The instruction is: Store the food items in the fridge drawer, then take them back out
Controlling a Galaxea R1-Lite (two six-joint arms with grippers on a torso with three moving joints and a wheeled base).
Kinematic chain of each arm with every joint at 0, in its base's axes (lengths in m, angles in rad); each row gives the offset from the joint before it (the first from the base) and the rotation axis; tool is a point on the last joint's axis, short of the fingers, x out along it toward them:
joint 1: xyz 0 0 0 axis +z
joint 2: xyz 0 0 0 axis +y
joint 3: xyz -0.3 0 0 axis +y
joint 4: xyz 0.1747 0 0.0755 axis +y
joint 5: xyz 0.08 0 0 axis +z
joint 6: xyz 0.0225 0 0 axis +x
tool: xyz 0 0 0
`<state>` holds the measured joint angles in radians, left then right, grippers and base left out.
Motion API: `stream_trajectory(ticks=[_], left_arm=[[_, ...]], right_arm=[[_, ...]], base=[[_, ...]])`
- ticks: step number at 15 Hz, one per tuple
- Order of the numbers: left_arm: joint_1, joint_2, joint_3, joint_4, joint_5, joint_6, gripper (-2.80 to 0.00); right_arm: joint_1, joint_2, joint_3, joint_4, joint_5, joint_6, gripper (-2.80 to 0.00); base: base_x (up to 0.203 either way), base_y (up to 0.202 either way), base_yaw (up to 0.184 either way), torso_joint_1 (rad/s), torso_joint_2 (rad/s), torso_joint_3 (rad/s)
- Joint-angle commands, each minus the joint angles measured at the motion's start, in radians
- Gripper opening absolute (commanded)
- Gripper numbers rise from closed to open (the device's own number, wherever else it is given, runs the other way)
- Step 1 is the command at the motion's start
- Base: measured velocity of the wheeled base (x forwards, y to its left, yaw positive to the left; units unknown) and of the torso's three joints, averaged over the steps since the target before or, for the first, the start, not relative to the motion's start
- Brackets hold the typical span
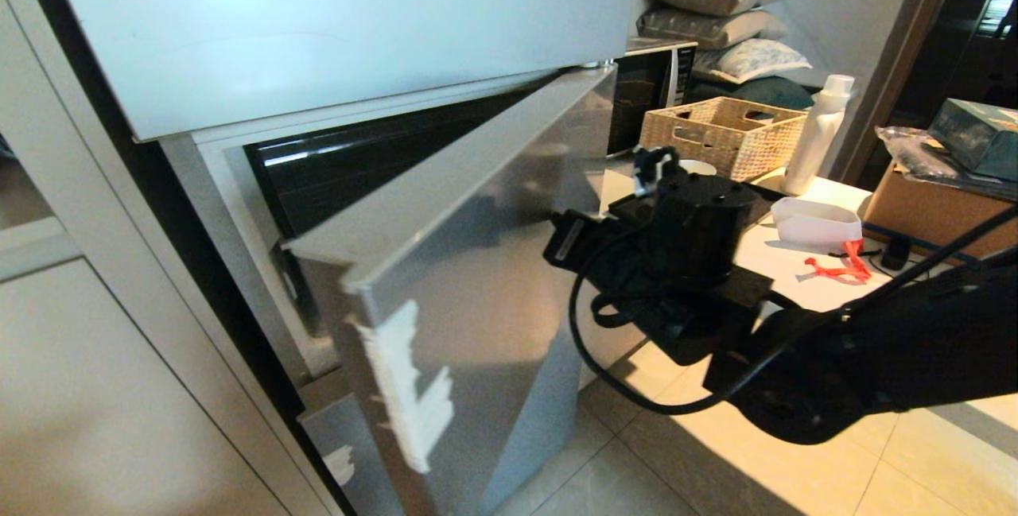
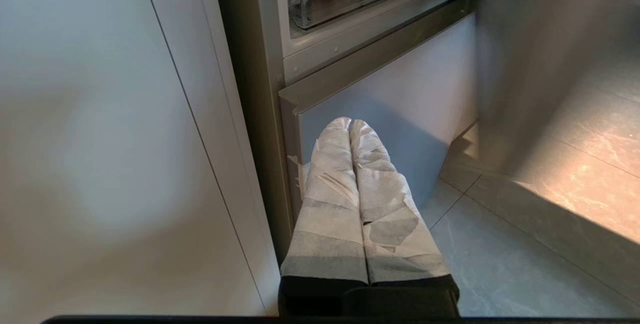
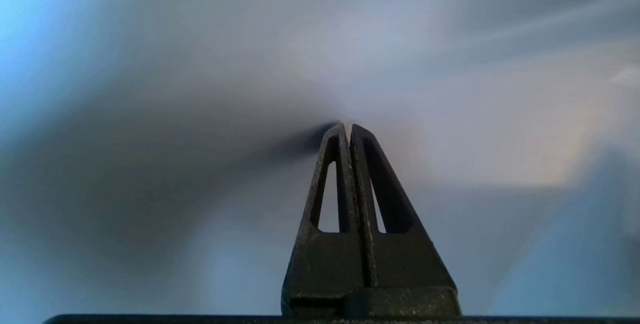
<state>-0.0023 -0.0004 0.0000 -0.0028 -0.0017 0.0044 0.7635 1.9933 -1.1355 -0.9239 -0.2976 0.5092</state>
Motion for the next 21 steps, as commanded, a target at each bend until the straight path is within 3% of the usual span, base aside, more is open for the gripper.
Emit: stream_trajectory(ticks=[1, 3, 6, 10, 13, 15, 17, 21], left_arm=[[-0.001, -0.001, 0.002, 0.0, 0.0, 0.0, -2.8], [-0.001, -0.001, 0.002, 0.0, 0.0, 0.0, -2.8], [-0.001, -0.001, 0.002, 0.0, 0.0, 0.0, -2.8], [-0.001, -0.001, 0.002, 0.0, 0.0, 0.0, -2.8], [-0.001, -0.001, 0.002, 0.0, 0.0, 0.0, -2.8], [-0.001, -0.001, 0.002, 0.0, 0.0, 0.0, -2.8], [-0.001, 0.0, 0.002, 0.0, 0.001, 0.0, -2.8], [-0.001, -0.001, 0.002, 0.0, 0.001, 0.0, -2.8]], right_arm=[[0.048, 0.151, -0.125, -0.052, 0.11, -0.028, -2.8], [0.053, 0.184, -0.172, -0.12, 0.193, -0.039, -2.8], [0.053, 0.177, -0.158, -0.204, 0.187, -0.041, -2.8], [0.058, 0.053, -0.039, -0.215, 0.184, -0.046, -2.8], [0.051, 0.054, -0.037, -0.212, 0.179, -0.054, -2.8], [0.051, 0.0, 0.012, -0.213, 0.147, -0.115, -2.8], [0.051, -0.114, 0.126, -0.208, 0.095, -0.209, -2.8], [-0.006, -0.522, 0.553, -0.124, -0.005, -0.36, -2.8]], base=[[0.0, 0.0, 0.0, 0.0, 0.0, 0.0], [0.0, 0.0, 0.0, 0.0, 0.0, 0.0], [0.0, 0.0, 0.0, 0.0, 0.0, 0.0], [0.0, 0.0, 0.0, 0.0, 0.0, 0.0], [0.0, 0.0, 0.0, 0.0, 0.0, 0.0], [0.0, 0.0, 0.0, 0.0, 0.0, 0.0], [0.0, 0.0, 0.0, 0.0, 0.0, 0.0], [0.0, 0.0, 0.0, 0.0, 0.0, 0.0]])
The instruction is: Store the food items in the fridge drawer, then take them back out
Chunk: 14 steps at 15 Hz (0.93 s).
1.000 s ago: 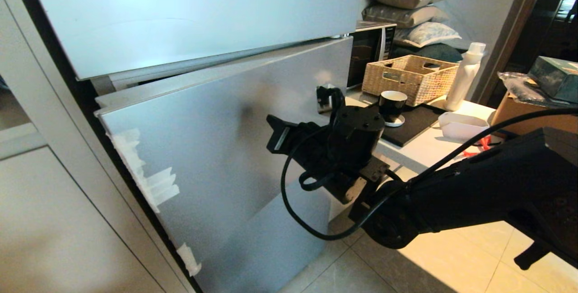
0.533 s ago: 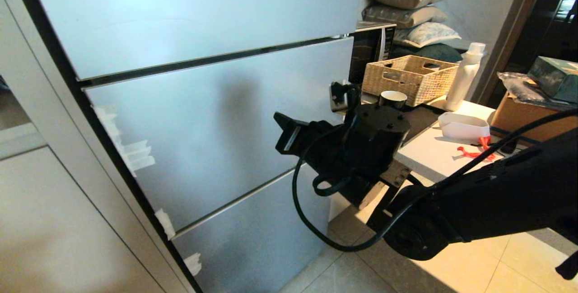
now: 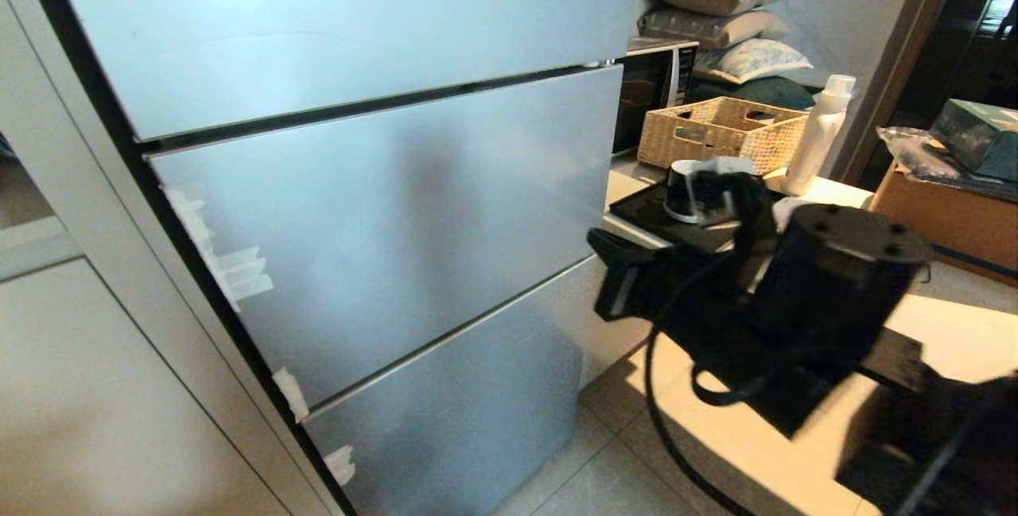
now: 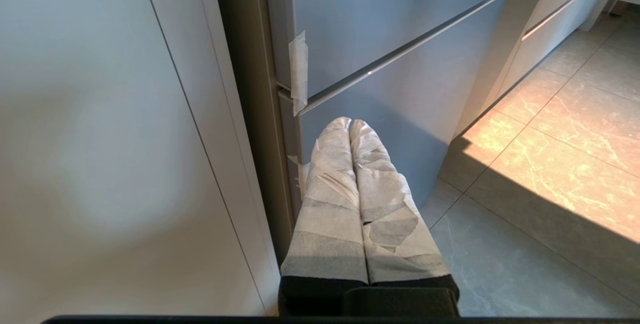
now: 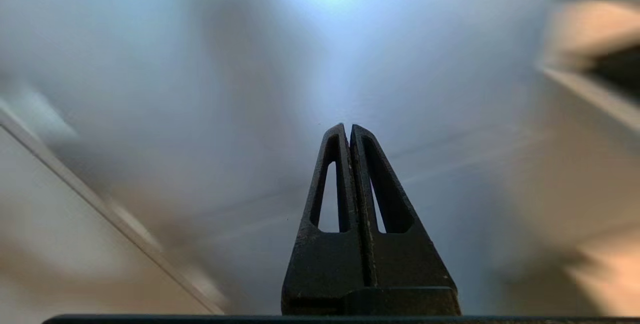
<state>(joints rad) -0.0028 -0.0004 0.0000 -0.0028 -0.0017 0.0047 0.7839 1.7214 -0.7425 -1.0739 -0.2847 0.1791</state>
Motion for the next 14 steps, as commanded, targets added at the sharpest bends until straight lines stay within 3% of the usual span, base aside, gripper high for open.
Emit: stream_trajectory(ticks=[1, 3, 6, 8, 10, 12, 14], left_arm=[[0.0, 0.0, 0.002, 0.0, 0.001, 0.0, -2.8], [0.0, 0.0, 0.002, 0.0, 0.001, 0.0, -2.8], [0.0, -0.001, 0.002, 0.0, 0.0, 0.0, -2.8], [0.0, 0.0, 0.002, 0.0, 0.0, 0.0, -2.8], [0.0, 0.0, 0.002, 0.0, 0.0, 0.0, -2.8], [0.0, -0.001, 0.002, -0.001, 0.0, 0.0, -2.8], [0.0, -0.001, 0.002, 0.0, 0.0, 0.0, -2.8]], right_arm=[[-0.064, -0.367, 0.257, 0.063, -0.03, -0.062, -2.8], [-0.198, -0.62, 0.428, 0.163, -0.029, -0.119, -2.8], [-0.439, -0.984, 0.58, 0.375, 0.052, -0.164, -2.8], [-0.556, -1.211, 0.657, 0.547, 0.103, -0.179, -2.8], [-0.624, -1.395, 0.697, 0.743, 0.131, -0.182, -2.8], [-0.681, -1.454, 0.731, 0.919, 0.158, -0.139, -2.8], [-0.75, -1.453, 0.742, 0.96, 0.189, -0.141, -2.8]], base=[[0.0, 0.0, 0.0, 0.0, 0.0, 0.0], [0.0, 0.0, 0.0, 0.0, 0.0, 0.0], [0.0, 0.0, 0.0, 0.0, 0.0, 0.0], [0.0, 0.0, 0.0, 0.0, 0.0, 0.0], [0.0, 0.0, 0.0, 0.0, 0.0, 0.0], [0.0, 0.0, 0.0, 0.0, 0.0, 0.0], [0.0, 0.0, 0.0, 0.0, 0.0, 0.0]])
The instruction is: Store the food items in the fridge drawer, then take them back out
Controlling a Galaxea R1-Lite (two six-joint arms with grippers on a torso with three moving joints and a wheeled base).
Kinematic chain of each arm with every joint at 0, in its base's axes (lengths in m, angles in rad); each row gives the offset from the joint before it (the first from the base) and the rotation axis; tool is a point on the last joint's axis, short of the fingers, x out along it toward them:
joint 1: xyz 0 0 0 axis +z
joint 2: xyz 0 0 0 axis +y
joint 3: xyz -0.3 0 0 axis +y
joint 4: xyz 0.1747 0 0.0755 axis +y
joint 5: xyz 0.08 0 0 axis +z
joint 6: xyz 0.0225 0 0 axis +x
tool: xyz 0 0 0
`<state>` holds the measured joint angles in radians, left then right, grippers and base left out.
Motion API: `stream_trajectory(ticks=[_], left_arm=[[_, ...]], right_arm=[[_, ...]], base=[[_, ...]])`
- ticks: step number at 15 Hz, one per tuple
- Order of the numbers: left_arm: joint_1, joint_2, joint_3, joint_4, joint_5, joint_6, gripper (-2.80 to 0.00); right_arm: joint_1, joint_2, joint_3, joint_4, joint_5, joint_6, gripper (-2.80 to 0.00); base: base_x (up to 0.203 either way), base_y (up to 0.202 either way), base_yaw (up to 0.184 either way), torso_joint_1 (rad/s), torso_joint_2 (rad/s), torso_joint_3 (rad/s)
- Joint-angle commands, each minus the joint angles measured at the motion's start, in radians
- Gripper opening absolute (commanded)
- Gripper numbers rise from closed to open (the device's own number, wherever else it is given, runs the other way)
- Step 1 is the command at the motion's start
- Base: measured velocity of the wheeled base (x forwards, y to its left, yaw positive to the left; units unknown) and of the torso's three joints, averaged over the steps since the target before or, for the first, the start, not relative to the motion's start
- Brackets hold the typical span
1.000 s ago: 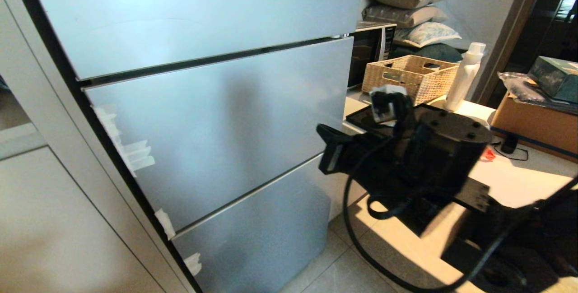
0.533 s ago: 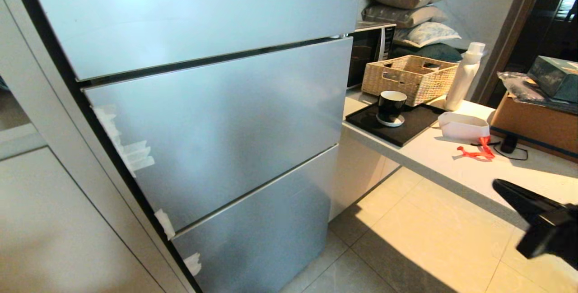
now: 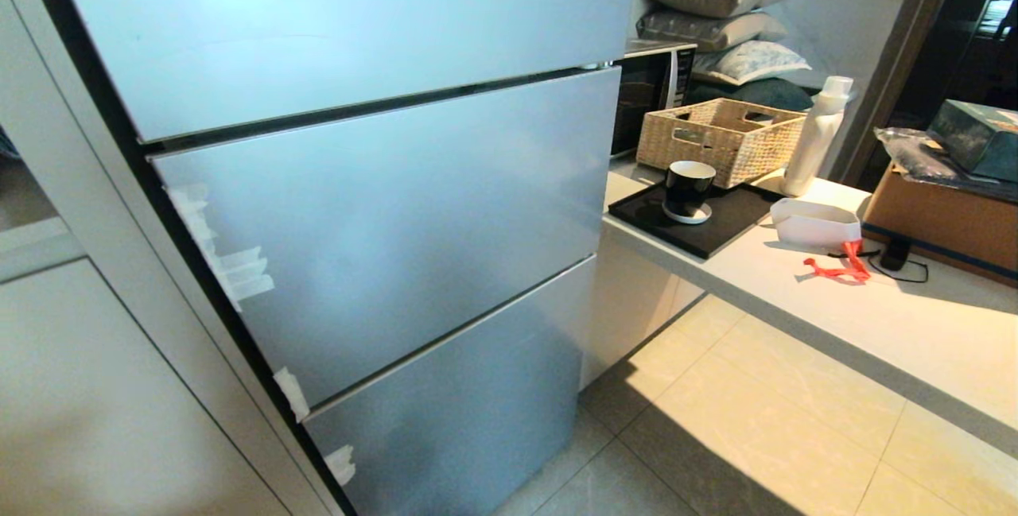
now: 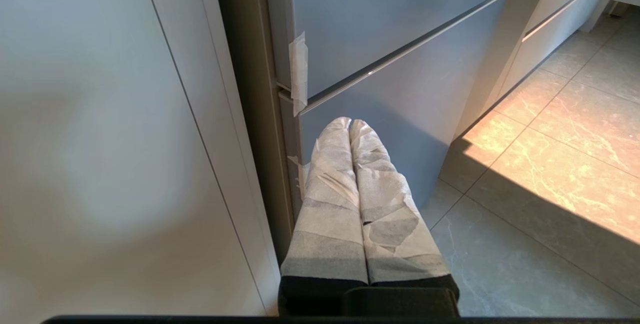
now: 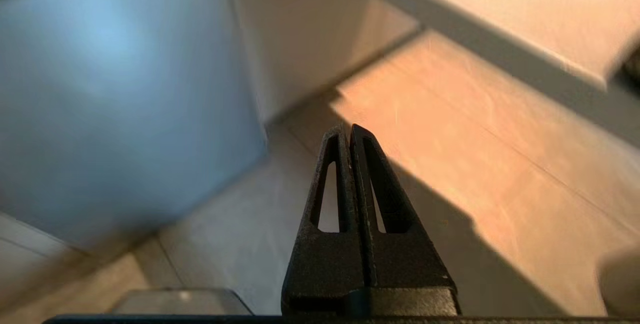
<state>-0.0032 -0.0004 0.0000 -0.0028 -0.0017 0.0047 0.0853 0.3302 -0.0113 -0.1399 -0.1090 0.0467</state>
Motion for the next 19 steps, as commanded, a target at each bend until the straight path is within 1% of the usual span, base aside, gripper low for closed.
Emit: stream_trajectory(ticks=[1, 3, 5, 6, 7, 11, 13, 14, 19], left_arm=[[0.0, -0.001, 0.002, 0.0, 0.0, 0.0, -2.8], [0.0, -0.001, 0.002, 0.0, 0.0, 0.0, -2.8], [0.0, 0.0, 0.002, 0.0, 0.0, 0.0, -2.8], [0.0, 0.0, 0.002, 0.0, 0.0, 0.0, -2.8], [0.0, 0.0, 0.002, 0.0, 0.002, 0.0, -2.8], [0.0, -0.001, 0.002, 0.0, 0.0, 0.0, -2.8], [0.001, -0.001, 0.002, 0.0, 0.0, 0.0, -2.8], [0.0, -0.001, 0.002, 0.0, 0.0, 0.0, -2.8], [0.0, -0.001, 0.002, 0.0, 0.0, 0.0, -2.8]], right_arm=[[-0.081, -0.076, 0.012, 0.05, 0.047, -0.058, -2.8], [-0.093, -0.193, 0.009, 0.117, 0.073, -0.087, -2.8], [-0.095, -0.318, 0.01, 0.135, 0.082, -0.094, -2.8], [-0.095, -0.336, 0.011, 0.141, 0.084, -0.089, -2.8], [-0.095, -0.331, 0.011, 0.145, 0.085, -0.061, -2.8], [-0.095, -0.329, 0.011, 0.145, 0.082, -0.046, -2.8], [-0.095, -0.33, 0.012, 0.146, 0.079, -0.03, -2.8], [-0.095, -0.33, 0.013, 0.145, 0.078, -0.007, -2.8], [-0.095, -0.329, 0.011, 0.145, 0.078, -0.003, -2.8]], base=[[0.0, 0.0, 0.0, 0.0, 0.0, 0.0], [0.0, 0.0, 0.0, 0.0, 0.0, 0.0], [0.0, 0.0, 0.0, 0.0, 0.0, 0.0], [0.0, 0.0, 0.0, 0.0, 0.0, 0.0], [0.0, 0.0, 0.0, 0.0, 0.0, 0.0], [0.0, 0.0, 0.0, 0.0, 0.0, 0.0], [0.0, 0.0, 0.0, 0.0, 0.0, 0.0], [0.0, 0.0, 0.0, 0.0, 0.0, 0.0], [0.0, 0.0, 0.0, 0.0, 0.0, 0.0]])
